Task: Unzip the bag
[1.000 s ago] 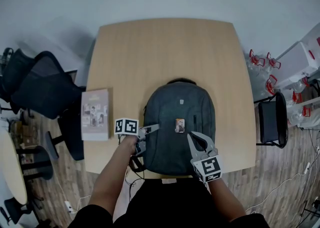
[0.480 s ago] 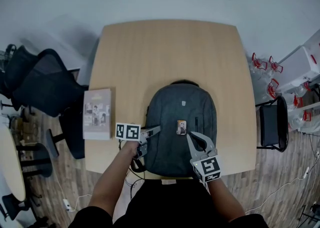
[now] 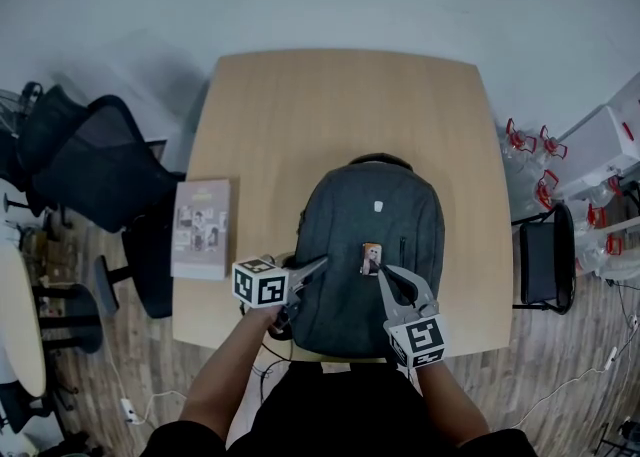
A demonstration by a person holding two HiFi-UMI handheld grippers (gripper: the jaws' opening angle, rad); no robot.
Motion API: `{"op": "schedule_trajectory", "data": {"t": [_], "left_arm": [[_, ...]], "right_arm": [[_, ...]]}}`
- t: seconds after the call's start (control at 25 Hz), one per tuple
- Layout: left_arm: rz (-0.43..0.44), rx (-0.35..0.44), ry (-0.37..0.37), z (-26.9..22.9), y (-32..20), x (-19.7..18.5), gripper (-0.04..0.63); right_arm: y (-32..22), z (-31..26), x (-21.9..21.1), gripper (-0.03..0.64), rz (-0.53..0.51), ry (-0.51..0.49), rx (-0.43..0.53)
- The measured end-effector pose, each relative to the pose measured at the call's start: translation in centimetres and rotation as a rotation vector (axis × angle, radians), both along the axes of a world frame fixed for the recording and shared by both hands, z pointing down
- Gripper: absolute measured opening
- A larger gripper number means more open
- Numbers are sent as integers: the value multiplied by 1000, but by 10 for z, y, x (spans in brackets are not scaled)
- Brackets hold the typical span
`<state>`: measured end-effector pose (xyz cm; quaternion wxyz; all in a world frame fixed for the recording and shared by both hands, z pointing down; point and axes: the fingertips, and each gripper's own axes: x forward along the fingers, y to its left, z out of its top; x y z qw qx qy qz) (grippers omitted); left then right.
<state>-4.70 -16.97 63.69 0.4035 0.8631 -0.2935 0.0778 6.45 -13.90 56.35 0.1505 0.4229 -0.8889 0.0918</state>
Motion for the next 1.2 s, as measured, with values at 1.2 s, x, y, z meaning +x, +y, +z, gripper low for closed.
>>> {"op": "schedule_trajectory", "data": {"t": [1.2], "left_arm": [[-129,866,-473,-197,-22,-19,101]], "right_arm": [[17,-167,-49,5,-175,309,705]]}}
